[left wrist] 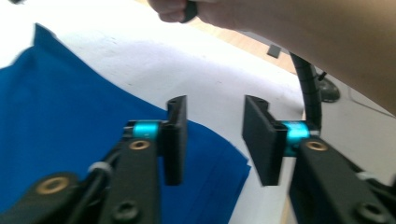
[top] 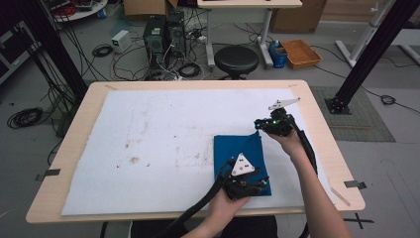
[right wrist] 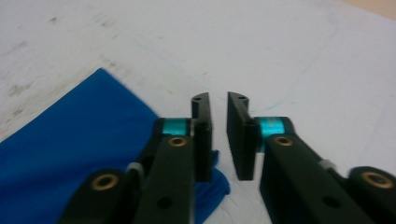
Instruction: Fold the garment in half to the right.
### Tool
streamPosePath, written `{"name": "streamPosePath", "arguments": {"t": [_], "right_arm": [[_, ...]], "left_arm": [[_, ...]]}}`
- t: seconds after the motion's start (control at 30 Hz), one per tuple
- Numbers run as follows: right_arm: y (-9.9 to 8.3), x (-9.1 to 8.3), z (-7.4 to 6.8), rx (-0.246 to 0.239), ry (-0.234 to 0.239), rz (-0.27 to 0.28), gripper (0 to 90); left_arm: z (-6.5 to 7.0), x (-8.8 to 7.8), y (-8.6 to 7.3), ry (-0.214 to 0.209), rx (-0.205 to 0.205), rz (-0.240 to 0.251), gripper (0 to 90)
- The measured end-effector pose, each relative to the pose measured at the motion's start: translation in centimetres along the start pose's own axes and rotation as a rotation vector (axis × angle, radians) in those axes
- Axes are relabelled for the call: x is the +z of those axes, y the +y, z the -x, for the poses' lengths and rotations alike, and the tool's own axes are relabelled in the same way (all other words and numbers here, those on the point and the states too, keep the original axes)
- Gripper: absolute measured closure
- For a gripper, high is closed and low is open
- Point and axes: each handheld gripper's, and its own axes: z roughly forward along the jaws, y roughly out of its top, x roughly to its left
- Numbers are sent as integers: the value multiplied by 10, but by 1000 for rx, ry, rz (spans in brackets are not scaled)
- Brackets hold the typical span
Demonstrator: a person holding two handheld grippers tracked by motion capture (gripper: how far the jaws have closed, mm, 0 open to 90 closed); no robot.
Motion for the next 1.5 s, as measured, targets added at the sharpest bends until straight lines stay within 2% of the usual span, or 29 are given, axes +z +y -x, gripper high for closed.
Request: {"name": "streamPosePath", "arguments": {"t": [0.07,0.17,0.23,0.27,0.33,0.43,0.47,0.67,0.83,0.87,0.9,0.93,1.0,1.13,1.3,1.4,1.5], "right_arm": [[-2,-5,0,31,-26,16,719],[-3,-9,-5,78,-28,1,682],[-7,-10,-13,109,-37,22,674],[-9,-9,-16,127,-27,15,676],[-16,-4,-21,146,-38,-10,712],[-24,3,-23,140,-54,-38,900],[-26,4,-23,134,-63,-47,900],[-33,-1,-15,178,-89,-53,900],[-38,-7,-13,201,-107,-30,899],[-39,-8,-13,199,-122,-25,857],[-40,-10,-13,211,-125,-16,771],[-41,-13,-12,224,-126,-7,748],[-44,-22,-15,240,-111,10,716],[-56,-48,-30,201,-85,48,669],[-85,-79,-57,195,-6,74,628],[-104,-90,-77,183,43,68,623],[-118,-94,-92,181,84,37,619]], "left_arm": [[-4,-7,2,22,10,1,552],[-12,-19,5,50,17,4,539],[-18,-28,6,75,28,3,538],[-21,-33,6,91,29,4,533],[-29,-42,5,113,31,4,531],[-40,-57,0,146,18,-2,530],[-43,-61,-1,156,16,-7,530],[-59,-85,-8,202,3,-8,530],[-67,-96,-12,219,-11,5,530],[-68,-97,-12,223,-12,9,527],[-69,-99,-12,226,-12,11,523],[-70,-101,-12,230,-12,14,520],[-72,-105,-11,235,-18,27,514],[-79,-116,-10,254,-14,49,492],[-88,-129,-7,297,-8,75,456],[-94,-136,-6,322,-4,89,436],[-100,-142,-5,345,-17,99,436]]}}
